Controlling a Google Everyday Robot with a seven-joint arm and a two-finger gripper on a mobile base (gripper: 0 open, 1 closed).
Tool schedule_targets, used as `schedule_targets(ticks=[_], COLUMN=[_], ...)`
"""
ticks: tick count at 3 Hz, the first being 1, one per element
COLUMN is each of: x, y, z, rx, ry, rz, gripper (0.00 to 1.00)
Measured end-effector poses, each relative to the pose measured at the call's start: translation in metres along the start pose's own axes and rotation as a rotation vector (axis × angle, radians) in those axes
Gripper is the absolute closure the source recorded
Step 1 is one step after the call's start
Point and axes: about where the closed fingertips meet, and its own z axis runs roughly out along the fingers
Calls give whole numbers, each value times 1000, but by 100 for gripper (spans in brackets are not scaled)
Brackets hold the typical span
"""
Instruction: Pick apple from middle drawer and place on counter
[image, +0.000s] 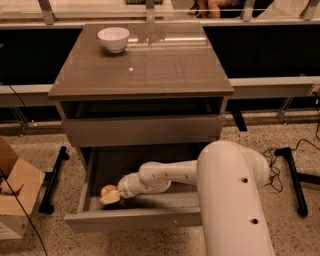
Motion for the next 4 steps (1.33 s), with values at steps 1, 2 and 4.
schedule_targets(ticks=[1,2,4], x=[-1,-1,-47], y=[1,1,25], z=[-1,-1,-68], rx=[0,0,99], ry=[0,0,-137], rz=[0,0,-59], gripper=[61,84,100])
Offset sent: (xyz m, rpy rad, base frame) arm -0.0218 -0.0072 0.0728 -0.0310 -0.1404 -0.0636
